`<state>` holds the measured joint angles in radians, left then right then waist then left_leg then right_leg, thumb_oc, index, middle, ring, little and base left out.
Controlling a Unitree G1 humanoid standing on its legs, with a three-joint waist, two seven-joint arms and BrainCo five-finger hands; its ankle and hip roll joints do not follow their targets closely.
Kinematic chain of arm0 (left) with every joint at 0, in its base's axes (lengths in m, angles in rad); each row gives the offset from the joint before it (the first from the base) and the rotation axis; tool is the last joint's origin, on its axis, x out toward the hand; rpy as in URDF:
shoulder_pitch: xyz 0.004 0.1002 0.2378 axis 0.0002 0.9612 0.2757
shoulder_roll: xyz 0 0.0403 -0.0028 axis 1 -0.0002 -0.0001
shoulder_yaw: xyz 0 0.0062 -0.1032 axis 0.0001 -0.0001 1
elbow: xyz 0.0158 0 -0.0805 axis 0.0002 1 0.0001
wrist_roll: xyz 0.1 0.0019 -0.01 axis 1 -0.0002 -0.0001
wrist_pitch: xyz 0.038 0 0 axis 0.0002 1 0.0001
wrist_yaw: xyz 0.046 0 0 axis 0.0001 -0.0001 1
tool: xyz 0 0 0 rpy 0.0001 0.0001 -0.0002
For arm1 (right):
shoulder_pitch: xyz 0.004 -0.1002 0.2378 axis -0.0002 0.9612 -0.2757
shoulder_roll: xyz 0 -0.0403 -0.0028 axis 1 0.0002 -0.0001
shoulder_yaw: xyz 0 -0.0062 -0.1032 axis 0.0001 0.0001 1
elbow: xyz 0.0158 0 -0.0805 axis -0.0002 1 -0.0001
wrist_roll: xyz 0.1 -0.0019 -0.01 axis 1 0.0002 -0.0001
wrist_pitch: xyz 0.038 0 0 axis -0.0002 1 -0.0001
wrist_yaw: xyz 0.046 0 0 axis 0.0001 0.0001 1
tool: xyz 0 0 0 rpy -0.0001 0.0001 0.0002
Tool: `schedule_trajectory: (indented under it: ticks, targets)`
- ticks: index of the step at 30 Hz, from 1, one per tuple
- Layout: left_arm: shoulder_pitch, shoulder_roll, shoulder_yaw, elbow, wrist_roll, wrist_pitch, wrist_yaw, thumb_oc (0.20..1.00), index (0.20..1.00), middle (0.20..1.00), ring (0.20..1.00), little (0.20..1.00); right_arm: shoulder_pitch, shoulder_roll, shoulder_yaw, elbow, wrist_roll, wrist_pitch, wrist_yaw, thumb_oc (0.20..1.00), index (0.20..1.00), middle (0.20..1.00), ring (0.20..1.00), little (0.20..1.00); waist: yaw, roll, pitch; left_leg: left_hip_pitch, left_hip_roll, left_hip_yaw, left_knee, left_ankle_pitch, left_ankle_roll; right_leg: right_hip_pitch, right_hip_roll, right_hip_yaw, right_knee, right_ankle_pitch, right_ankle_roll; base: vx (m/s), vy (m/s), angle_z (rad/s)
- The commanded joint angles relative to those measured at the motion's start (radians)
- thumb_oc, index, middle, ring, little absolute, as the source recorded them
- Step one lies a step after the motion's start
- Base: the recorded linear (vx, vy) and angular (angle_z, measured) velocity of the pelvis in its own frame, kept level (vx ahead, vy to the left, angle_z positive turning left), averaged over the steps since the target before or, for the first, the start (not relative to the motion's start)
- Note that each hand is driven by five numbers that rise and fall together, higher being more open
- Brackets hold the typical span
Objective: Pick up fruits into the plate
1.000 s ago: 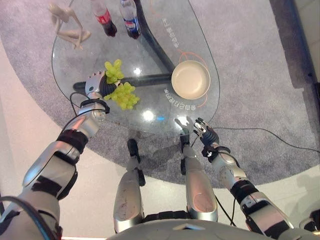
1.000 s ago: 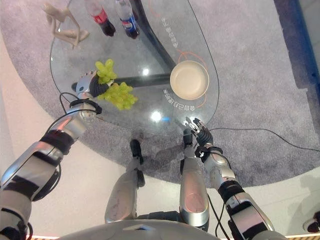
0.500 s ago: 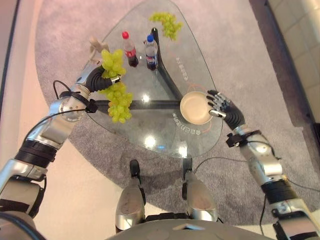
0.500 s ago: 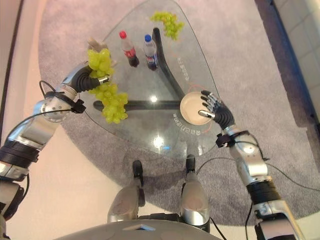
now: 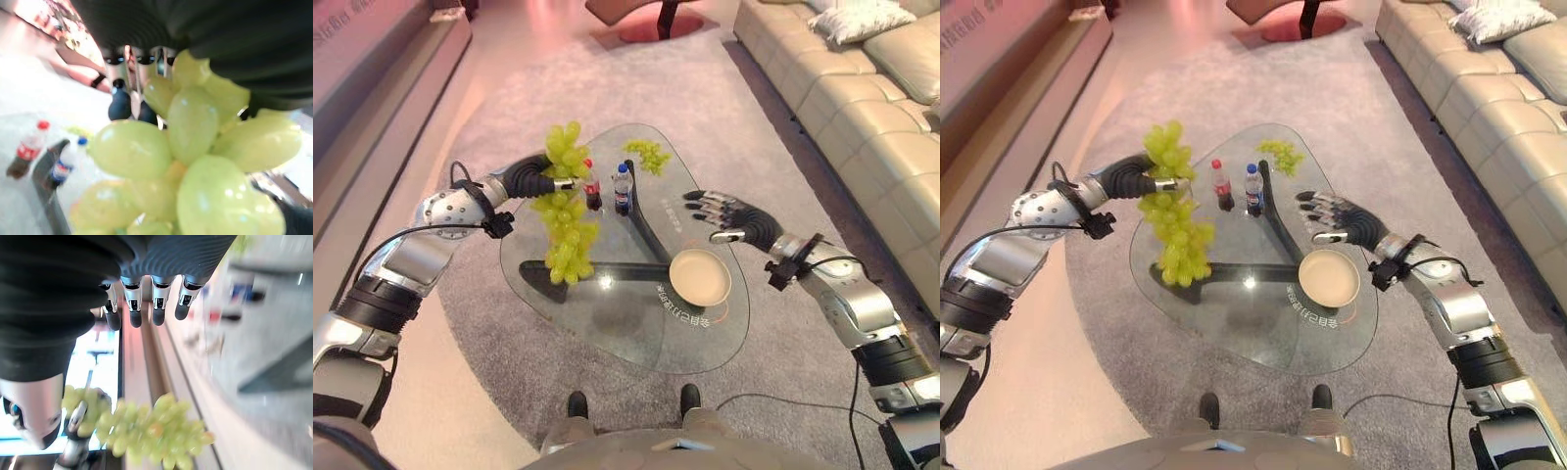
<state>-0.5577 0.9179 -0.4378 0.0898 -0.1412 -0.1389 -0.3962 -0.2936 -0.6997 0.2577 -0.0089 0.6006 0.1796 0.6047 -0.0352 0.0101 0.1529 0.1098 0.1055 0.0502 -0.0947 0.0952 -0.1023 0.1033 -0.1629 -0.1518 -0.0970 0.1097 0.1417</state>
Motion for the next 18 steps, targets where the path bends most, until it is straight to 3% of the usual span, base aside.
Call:
schedule_trajectory:
  ticks: [1, 6, 18]
  targets:
    - [-0.165, 0.002, -0.029, -0.010, -0.103, -0.059, -0.010, 0.200, 0.200, 0.200, 0.200, 0.200, -0.083, -0.003, 0.049, -0.056, 0.092, 0.026, 0.053, 1.000, 1.000, 1.000, 1.000, 1.000, 0.023, -0.022, -0.057, 0.067, -0.066, 0.046, 0.007, -0.136, 0.037, 0.062, 0.018, -0.031, 0.017, -0.088, 0.000, 0.01, 0.002, 0.08]
    - [-0.220, -0.043, -0.086, -0.029, -0.134, -0.062, -0.026, 0.200, 0.200, 0.200, 0.200, 0.200, -0.117, 0.043, 0.118, -0.057, 0.123, 0.072, 0.061, 1.000, 1.000, 1.000, 1.000, 1.000, 0.029, -0.022, -0.069, 0.077, -0.065, 0.046, 0.007, -0.139, 0.037, 0.079, 0.016, -0.040, 0.011, -0.091, -0.001, 0.00, 0.010, 0.09]
    - [-0.260, -0.132, -0.110, -0.077, -0.193, -0.056, -0.013, 0.200, 0.200, 0.200, 0.200, 0.200, -0.138, 0.124, 0.186, -0.033, 0.114, 0.090, 0.038, 1.000, 1.000, 1.000, 1.000, 1.000, 0.033, -0.020, -0.075, 0.086, -0.065, 0.043, 0.007, -0.143, 0.040, 0.091, 0.010, -0.036, 0.010, -0.097, -0.002, 0.00, 0.007, 0.03]
